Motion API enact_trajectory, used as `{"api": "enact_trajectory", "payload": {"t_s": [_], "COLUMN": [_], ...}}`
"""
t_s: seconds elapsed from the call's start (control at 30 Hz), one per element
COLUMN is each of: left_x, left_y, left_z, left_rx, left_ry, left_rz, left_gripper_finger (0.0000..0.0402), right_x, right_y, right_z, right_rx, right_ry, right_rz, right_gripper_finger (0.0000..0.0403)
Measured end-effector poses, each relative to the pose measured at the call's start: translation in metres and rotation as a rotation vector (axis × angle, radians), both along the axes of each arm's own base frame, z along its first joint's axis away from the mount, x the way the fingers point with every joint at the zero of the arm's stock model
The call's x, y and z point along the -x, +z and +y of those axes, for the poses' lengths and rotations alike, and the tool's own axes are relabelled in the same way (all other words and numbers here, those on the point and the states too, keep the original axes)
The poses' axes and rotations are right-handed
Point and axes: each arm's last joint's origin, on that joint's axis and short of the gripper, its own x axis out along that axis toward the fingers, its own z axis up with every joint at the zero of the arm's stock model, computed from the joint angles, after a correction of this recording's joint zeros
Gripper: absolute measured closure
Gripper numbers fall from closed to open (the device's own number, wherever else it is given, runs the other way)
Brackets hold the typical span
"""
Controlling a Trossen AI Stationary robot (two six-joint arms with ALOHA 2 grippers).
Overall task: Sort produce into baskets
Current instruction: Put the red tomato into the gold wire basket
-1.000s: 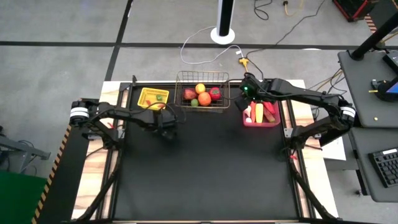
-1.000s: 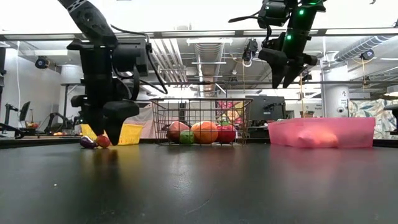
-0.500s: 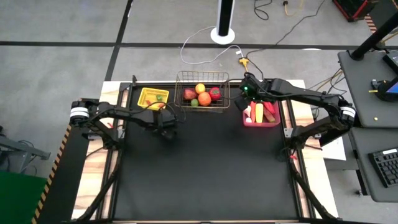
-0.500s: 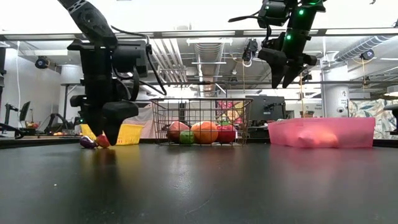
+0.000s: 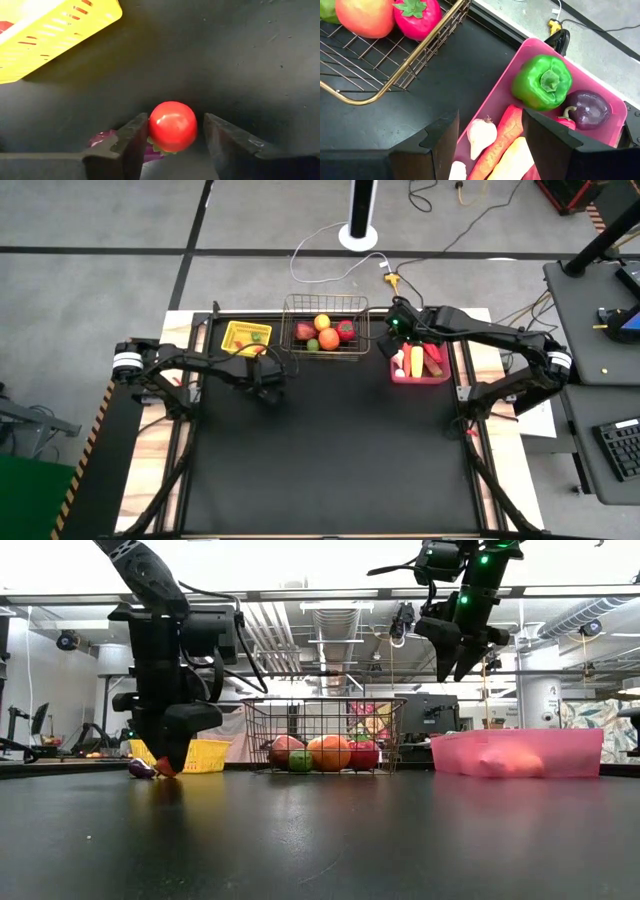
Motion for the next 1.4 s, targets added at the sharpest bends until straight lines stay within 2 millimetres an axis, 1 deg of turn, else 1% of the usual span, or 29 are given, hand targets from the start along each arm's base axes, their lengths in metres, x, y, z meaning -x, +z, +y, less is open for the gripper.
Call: {"api": "enact_trajectory", "payload": {"t_s": [0.33, 0.53, 0.6, 0.77, 0.9, 1.03, 1.17, 1.27, 1.33, 1.4], "left_x": [0.0, 0.0, -0.002, -0.009, -0.02, -0.033, -0.048, -0.059, -0.067, -0.075], "left_y": [0.0, 0.0, 0.005, 0.028, 0.058, 0.09, 0.121, 0.14, 0.147, 0.149], "left_z": [0.0, -0.002, -0.005, -0.016, -0.022, -0.02, -0.008, 0.006, 0.018, 0.031], "left_rx": [0.009, 0.009, 0.008, 0.001, -0.044, -0.14, -0.243, -0.291, -0.323, -0.335], "left_ry": [0.0, -0.009, -0.032, -0.129, -0.283, -0.462, -0.622, -0.686, -0.696, -0.682], "left_rz": [-0.002, 0.002, 0.003, -0.028, -0.122, -0.241, -0.391, -0.495, -0.521, -0.509], "left_gripper_finger": [0.0273, 0.0278, 0.0278, 0.0279, 0.0279, 0.0279, 0.0279, 0.0279, 0.0279, 0.0279], "right_x": [0.0, 0.0, 0.0, 0.0, 0.0, 0.0, -0.002, -0.002, -0.002, 0.0], "right_y": [0.0, 0.0, 0.0, 0.0, 0.0, 0.0, 0.0, 0.002, 0.005, 0.009], "right_z": [0.0, 0.0, 0.0, 0.0, 0.0, 0.001, 0.004, 0.009, 0.013, 0.017], "right_rx": [0.0, 0.0, -0.001, -0.001, 0.001, -0.013, -0.057, -0.058, -0.053, -0.046], "right_ry": [0.0, 0.0, 0.0, 0.001, 0.009, 0.022, 0.053, 0.073, 0.088, 0.094], "right_rz": [0.0, 0.0, 0.0, 0.0, 0.005, -0.001, -0.026, -0.034, -0.046, -0.066], "right_gripper_finger": [0.0193, 0.0193, 0.0193, 0.0193, 0.0193, 0.0193, 0.0193, 0.0193, 0.0193, 0.0193]}}
